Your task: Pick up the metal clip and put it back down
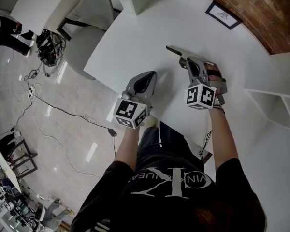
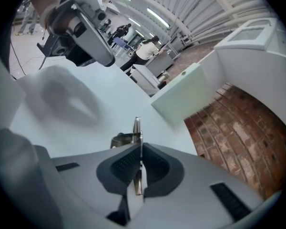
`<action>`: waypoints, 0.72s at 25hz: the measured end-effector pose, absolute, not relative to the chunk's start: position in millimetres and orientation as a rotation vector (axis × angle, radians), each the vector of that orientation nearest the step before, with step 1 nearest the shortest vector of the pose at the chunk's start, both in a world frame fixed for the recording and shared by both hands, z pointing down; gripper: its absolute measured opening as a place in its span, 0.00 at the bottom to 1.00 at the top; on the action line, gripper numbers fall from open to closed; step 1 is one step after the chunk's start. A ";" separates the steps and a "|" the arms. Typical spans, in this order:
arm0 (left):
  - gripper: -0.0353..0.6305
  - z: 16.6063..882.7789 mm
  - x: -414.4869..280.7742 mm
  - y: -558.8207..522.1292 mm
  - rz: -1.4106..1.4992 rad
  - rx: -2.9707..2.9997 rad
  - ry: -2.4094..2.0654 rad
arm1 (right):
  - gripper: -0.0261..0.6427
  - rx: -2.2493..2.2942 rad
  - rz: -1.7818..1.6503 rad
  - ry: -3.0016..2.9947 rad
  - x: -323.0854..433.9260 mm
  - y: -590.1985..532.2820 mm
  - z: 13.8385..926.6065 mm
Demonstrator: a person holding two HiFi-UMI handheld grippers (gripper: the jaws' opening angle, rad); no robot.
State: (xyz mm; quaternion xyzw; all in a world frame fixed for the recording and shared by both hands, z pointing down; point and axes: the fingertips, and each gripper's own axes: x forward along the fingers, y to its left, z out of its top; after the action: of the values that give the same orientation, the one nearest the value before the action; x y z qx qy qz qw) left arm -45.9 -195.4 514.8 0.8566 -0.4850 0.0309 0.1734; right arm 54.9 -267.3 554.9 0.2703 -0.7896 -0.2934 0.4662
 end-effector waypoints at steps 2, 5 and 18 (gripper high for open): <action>0.06 513.7 -46.0 -194.4 0.087 2.429 -1.376 | 0.06 0.676 -0.716 -1.942 56.0 -265.5 551.6; 0.06 511.4 -45.7 -192.5 0.086 2.434 -1.375 | 0.06 0.694 -0.710 -1.943 58.5 -262.6 547.0; 0.06 498.3 -47.2 -183.0 0.069 2.459 -1.365 | 0.06 0.859 -0.601 -2.013 71.2 -250.6 510.1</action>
State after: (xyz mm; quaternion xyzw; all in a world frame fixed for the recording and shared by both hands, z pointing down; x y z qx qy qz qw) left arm -47.2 -183.0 498.3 0.8622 -0.4788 0.0243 0.1635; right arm 71.2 -250.6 510.1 0.3431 -0.8041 -0.2399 0.4222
